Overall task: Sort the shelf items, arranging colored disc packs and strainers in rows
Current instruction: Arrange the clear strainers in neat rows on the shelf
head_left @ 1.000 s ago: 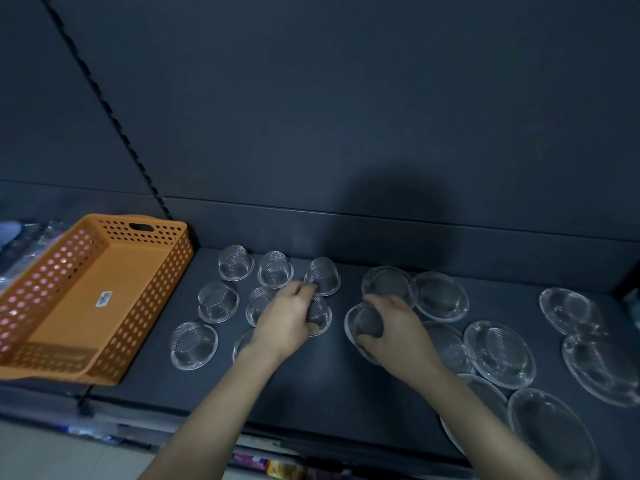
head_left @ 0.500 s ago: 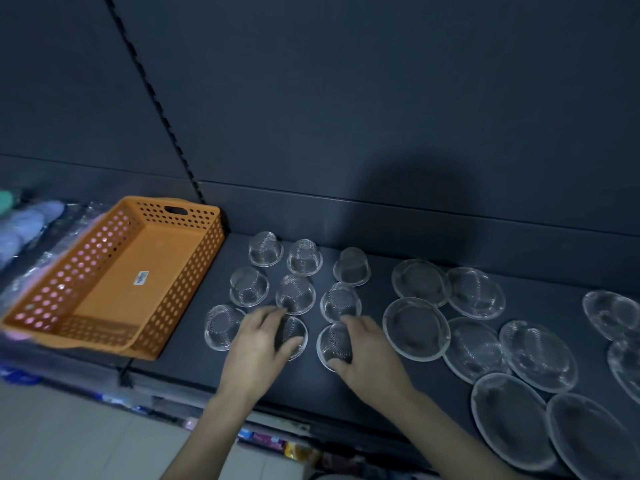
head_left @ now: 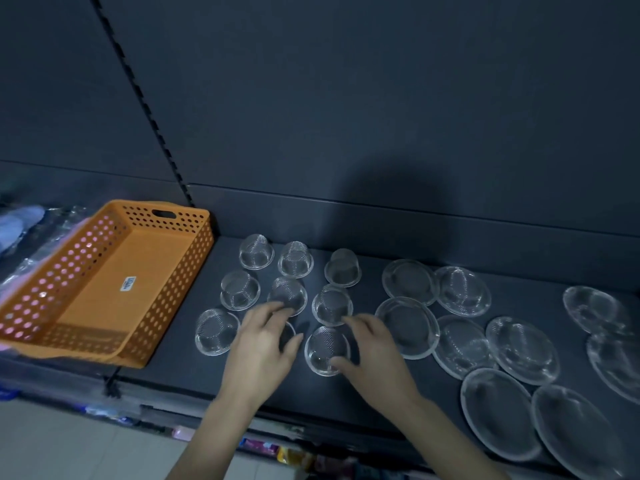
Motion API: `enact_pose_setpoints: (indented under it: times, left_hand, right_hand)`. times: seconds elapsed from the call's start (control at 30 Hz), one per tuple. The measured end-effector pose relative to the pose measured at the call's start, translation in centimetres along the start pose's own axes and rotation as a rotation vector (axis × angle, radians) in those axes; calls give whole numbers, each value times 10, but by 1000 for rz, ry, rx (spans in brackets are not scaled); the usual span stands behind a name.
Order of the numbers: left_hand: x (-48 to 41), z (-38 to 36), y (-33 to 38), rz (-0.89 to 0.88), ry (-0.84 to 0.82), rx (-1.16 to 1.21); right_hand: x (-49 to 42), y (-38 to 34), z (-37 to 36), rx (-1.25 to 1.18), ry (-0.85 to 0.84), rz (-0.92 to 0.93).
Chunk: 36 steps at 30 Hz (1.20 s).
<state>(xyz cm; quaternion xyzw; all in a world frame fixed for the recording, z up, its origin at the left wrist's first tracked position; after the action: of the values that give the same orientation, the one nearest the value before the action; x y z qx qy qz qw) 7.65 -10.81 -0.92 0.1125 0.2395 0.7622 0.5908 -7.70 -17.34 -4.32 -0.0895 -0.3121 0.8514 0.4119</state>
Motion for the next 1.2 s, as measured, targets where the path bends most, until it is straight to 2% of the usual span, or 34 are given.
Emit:
enact_pose_setpoints:
  times: [0.17,0.4,0.47,0.67,0.73,0.97,1.2]
  left_hand:
    - [-17,-11,54,-159,-34,65]
    - [-56,-67,124,-305,-227,128]
    - [-73,-86,137,-321,-291,99]
    - [-108,-136,158,-303,-470,-54]
    - [-112,-148,158,-290,-508,-82]
    - [-118,-165,158,-217,-503,-24]
    - [-119,-182,176,-226,-535,-54]
  right_hand:
    - [19,50,58,0,158,-142]
    - [42,127,122,109,232,-353]
    - [36,142,132,153,205,-374]
    - [-3,165,113,349,-126,-312]
    - [-3,175,108,355,-175,-327]
    - [17,209,126,380,-108,-377]
    - [39,244,149,340,-19,-466]
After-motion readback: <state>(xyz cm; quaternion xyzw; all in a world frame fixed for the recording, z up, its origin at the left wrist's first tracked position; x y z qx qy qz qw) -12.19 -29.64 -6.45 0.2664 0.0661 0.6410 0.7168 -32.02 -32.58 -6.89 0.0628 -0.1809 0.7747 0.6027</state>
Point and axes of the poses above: each hand's wrist, its own x-axis away from the middle knuckle, its own z-axis out of the back of the hand, y = z × x, the point moved 10 cm from there along -x, towards the middle knuckle, and after that the axes turned 8 degrees about -y, right-handed, at the moved point
